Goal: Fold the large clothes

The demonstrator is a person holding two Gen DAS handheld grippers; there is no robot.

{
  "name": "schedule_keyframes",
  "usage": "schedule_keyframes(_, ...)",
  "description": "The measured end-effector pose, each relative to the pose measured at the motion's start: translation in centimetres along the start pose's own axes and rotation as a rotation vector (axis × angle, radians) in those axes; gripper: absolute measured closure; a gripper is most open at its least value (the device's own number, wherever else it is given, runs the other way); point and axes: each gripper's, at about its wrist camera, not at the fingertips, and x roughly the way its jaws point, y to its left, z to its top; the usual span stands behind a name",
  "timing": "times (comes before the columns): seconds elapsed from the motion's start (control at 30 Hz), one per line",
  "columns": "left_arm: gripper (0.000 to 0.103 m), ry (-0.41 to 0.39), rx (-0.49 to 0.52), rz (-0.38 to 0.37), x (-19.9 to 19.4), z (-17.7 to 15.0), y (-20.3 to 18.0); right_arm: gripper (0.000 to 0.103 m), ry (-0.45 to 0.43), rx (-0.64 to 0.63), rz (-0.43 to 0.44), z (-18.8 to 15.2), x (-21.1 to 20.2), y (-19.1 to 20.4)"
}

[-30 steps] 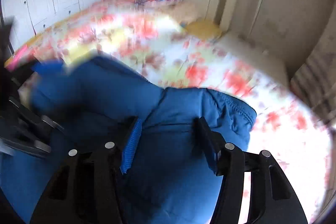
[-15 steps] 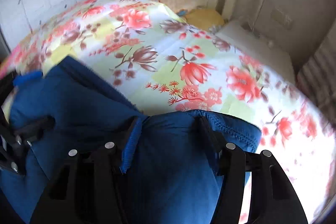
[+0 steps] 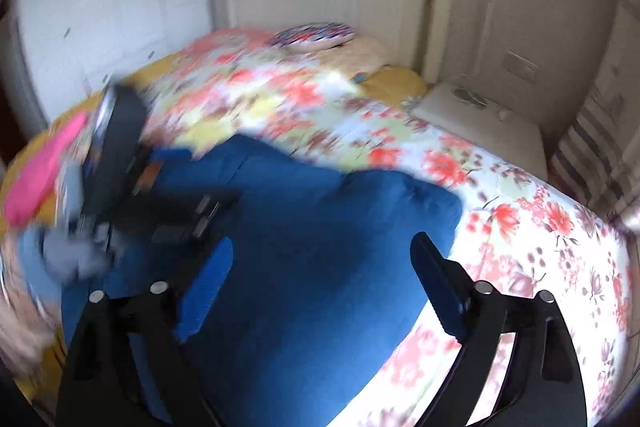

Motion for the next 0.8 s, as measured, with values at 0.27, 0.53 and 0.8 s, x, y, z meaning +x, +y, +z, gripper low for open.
schedule_keyframes(0.27,0.002,0.006,0.165,0.198,-2.3,1.1,-2.1,0.014,-0.002,0.060,-0.015,-0.9,0.7,0.3)
schedule_keyframes(0.53,0.002,-0.143,0.231,0.299,-14.3,-2.5,-4.2,0.014,-0.161,-0.090,-0.019,-2.2,-9.0,5.2)
schedule_keyframes(0.8,0.002,-0.077,0.137,0.220,-12.9,-9.7,-4.0,0.013,-0.108,-0.090,0.015,-7.5,-4.0,7.2)
